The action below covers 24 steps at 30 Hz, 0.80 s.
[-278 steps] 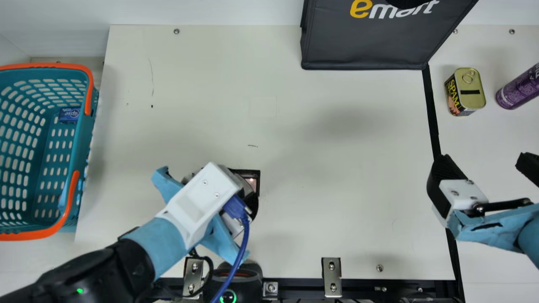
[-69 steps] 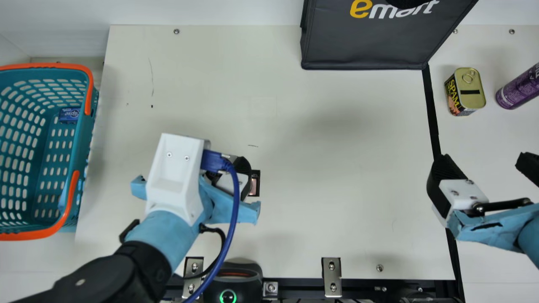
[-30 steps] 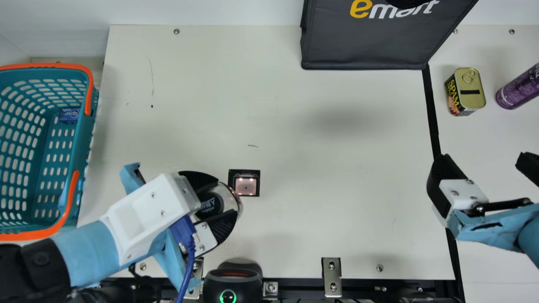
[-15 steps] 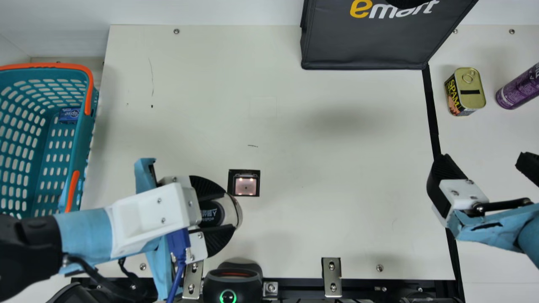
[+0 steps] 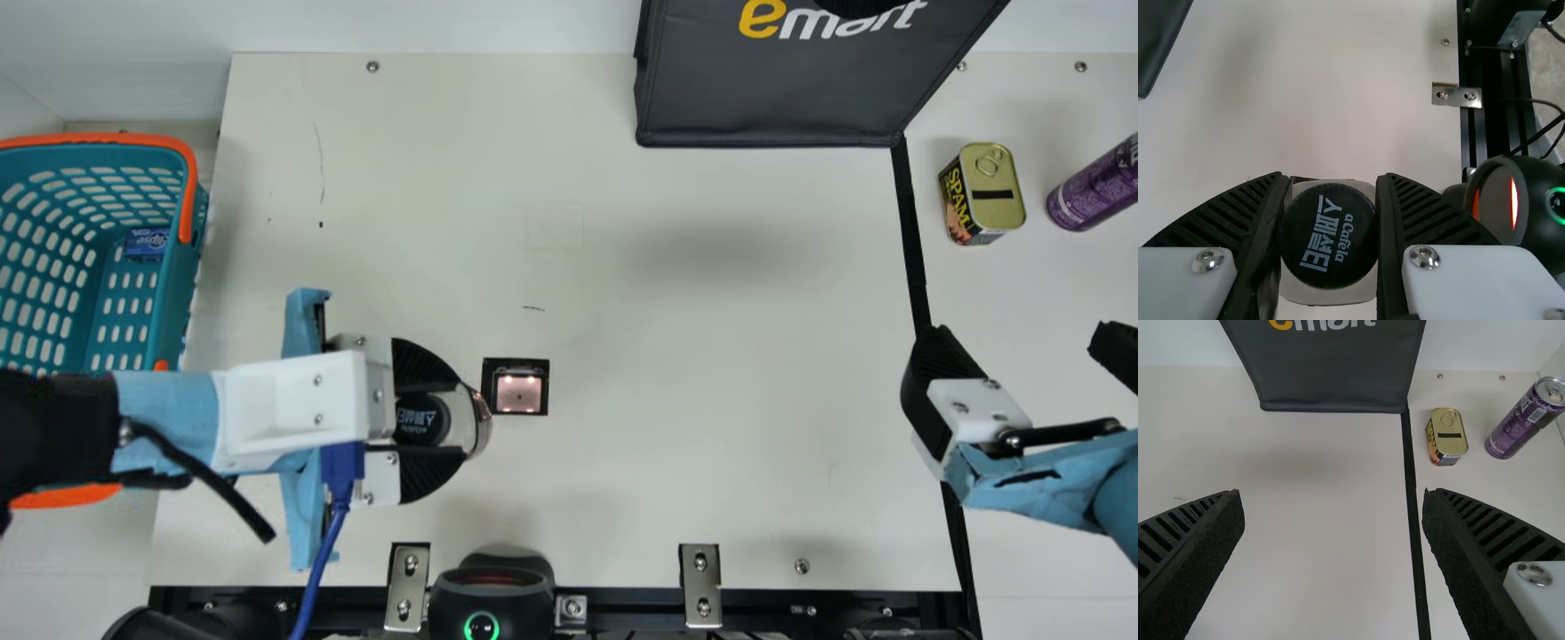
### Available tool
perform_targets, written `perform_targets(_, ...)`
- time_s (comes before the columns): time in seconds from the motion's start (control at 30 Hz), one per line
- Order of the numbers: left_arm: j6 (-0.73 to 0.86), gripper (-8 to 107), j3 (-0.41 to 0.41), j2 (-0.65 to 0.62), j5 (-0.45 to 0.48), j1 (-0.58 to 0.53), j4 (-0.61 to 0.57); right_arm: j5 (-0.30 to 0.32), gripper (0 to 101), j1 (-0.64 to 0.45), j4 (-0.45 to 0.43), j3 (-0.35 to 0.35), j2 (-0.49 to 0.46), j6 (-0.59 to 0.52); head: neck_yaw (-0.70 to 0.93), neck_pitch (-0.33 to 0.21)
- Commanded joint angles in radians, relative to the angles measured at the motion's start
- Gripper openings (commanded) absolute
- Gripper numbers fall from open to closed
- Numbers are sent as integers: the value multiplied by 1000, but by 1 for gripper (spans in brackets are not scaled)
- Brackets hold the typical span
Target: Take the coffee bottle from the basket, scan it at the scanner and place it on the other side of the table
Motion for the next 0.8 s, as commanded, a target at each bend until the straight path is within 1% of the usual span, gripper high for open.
perform_targets(0.0,36,-8,3,13,-1,4,-10,0,95,0,0,0,0,0,2,-29)
perform_targets(0.17,55,-8,15,55,-27,-7,-27,0,95,0,0,0,0,0,2,-29)
perform_targets(0.53,74,-8,51,153,-131,-44,-45,0,95,0,0,0,0,0,2,-29)
perform_targets(0.73,82,-8,57,192,-164,-51,-61,0,95,0,0,0,0,0,2,-29)
perform_targets(0.77,84,-5,58,197,-168,-51,-63,0,95,0,0,0,0,0,2,-29)
